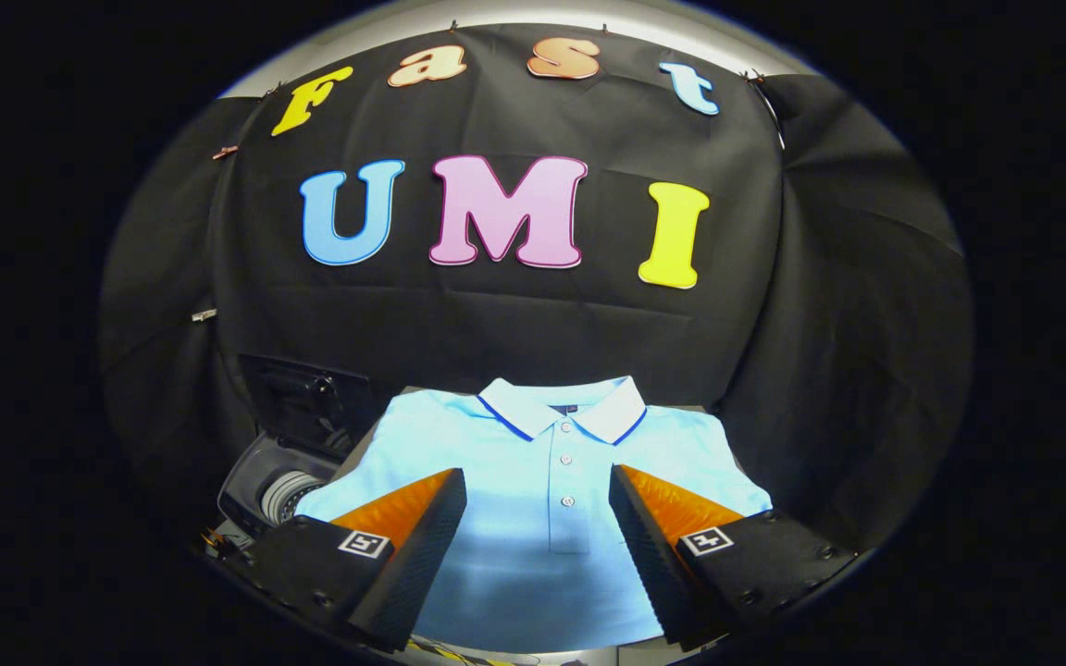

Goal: Put the clothes into the washing machine and then close the washing machine lid.

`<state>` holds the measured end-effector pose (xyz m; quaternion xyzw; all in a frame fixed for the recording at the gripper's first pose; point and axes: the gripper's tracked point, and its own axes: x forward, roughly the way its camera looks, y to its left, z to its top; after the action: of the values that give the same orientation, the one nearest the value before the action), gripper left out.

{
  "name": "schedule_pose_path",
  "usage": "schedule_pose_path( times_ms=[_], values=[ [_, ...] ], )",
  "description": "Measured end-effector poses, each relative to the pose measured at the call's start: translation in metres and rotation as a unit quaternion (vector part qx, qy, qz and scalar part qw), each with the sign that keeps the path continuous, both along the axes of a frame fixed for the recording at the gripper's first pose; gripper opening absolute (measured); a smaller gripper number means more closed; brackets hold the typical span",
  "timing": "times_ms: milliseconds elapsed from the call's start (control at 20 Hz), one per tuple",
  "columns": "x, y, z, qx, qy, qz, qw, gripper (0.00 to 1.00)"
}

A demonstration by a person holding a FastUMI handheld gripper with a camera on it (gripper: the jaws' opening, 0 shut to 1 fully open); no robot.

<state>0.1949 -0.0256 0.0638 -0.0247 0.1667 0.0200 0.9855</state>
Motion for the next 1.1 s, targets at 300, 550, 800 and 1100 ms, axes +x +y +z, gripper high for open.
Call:
schedule_pose_path(
  times_ms=[300, 550, 800, 1100],
  values=[
    [0.022, -0.007, -0.032, 0.004, 0.084, -0.009, 0.996, 0.98],
    [0.037, -0.013, -0.047, 0.015, 0.136, -0.026, 0.99, 0.99],
    [0.041, -0.015, -0.064, 0.034, 0.187, -0.034, 0.981, 0.99],
    [0.039, -0.015, -0.065, 0.025, 0.235, -0.017, 0.971, 0.97]
  ],
)
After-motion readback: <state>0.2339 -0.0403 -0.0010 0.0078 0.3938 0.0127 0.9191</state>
